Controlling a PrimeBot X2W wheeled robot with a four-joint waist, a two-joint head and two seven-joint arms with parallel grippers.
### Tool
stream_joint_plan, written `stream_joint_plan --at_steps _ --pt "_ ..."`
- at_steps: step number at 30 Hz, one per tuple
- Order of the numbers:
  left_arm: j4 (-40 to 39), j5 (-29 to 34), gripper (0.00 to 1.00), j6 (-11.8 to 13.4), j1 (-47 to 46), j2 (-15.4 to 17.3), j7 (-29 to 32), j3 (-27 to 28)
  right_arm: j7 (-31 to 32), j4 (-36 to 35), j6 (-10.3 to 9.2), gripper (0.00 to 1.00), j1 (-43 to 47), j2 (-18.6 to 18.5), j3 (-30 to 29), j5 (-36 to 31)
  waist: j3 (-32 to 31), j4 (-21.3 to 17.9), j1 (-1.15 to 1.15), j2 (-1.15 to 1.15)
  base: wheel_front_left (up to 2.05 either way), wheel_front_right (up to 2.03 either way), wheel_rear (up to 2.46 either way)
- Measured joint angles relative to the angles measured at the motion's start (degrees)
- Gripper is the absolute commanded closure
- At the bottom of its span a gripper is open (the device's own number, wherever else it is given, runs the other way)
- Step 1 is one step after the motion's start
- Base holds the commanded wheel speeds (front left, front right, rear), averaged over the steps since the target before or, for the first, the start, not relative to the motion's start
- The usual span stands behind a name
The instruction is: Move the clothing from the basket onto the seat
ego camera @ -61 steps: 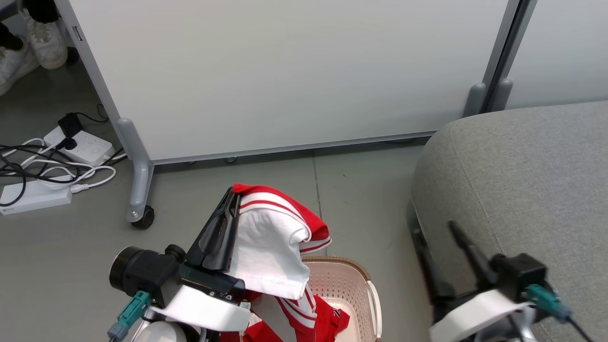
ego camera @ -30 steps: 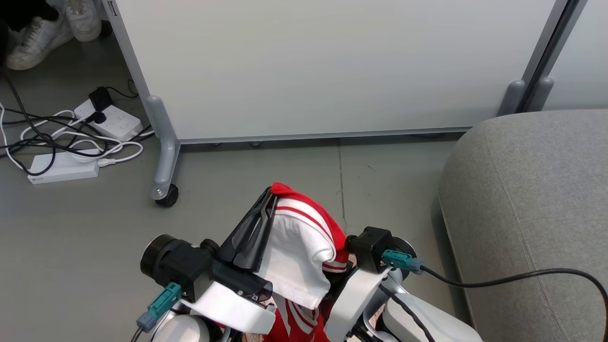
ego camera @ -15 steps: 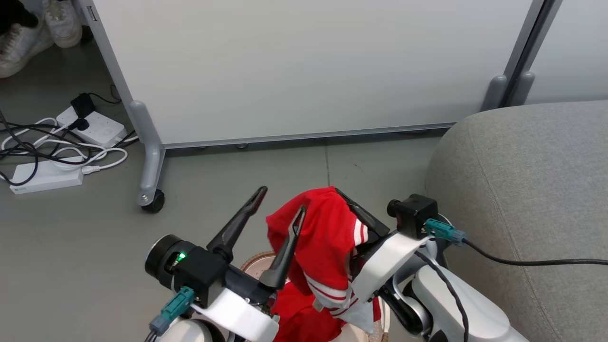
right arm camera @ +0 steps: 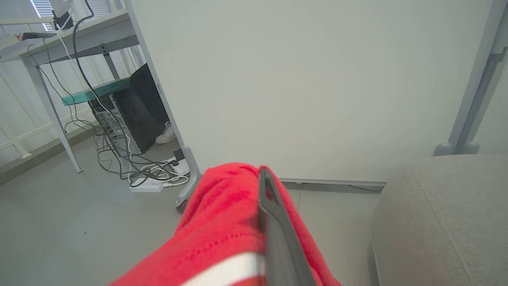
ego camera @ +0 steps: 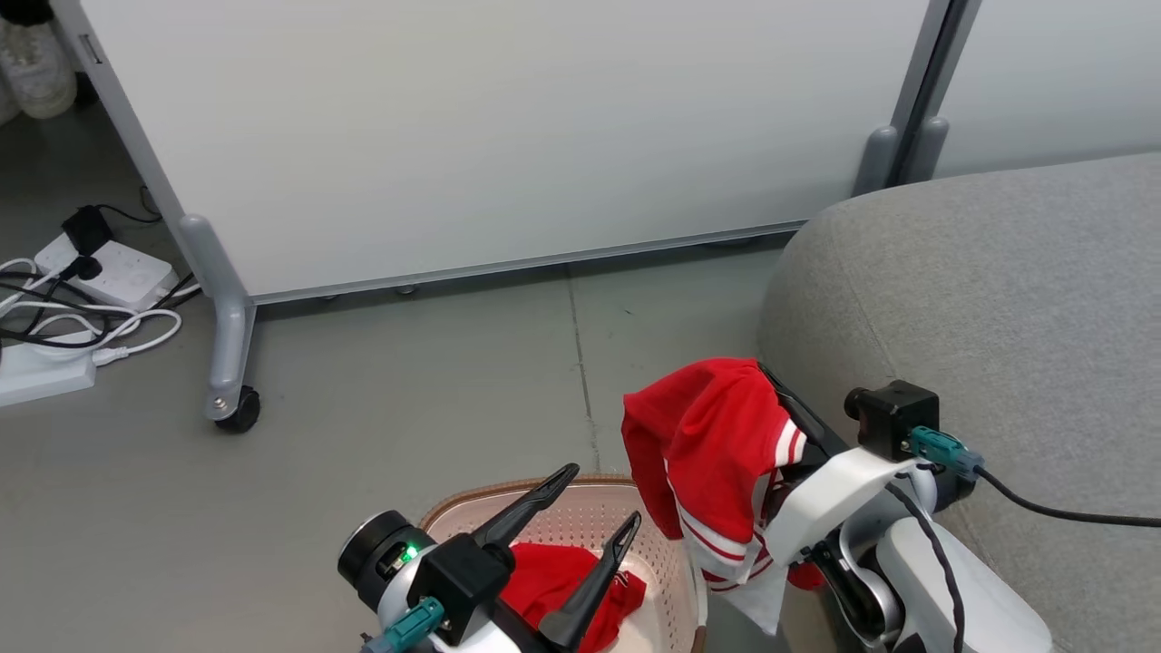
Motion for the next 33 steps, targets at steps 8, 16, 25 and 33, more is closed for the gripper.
stream_joint_plan --at_steps 8,16,25,33 --pt "1.5 -0.9 0.00 -0.4 0.2 0.2 -0.6 -0.8 1.5 -2.2 0.00 1.00 2.7 -0.4 -4.2 -2.4 0.1 -3.7 0.00 0.00 0.00 0.00 0.00" --pt "1.0 -1.2 0.00 -0.1 0.3 0.4 -1.0 -1.1 3.1 -5.7 0.00 1.00 4.1 0.5 -6.3 -4.3 0.9 -8.9 0.00 0.00 0.00 0.00 0.00" --pt "-0.2 -1.1 0.00 0.1 -0.1 1.0 -0.5 -1.9 3.6 -8.2 0.00 1.00 4.3 1.0 -8.2 -5.1 2.8 -15.6 0.00 0.00 0.00 0.00 0.00" --pt "-0.5 -1.1 0.00 -0.1 -1.0 1.2 -0.3 -3.0 3.6 -9.2 0.00 1.00 4.3 1.0 -10.8 -5.7 4.3 -20.6 0.00 0.00 0.00 0.00 0.00"
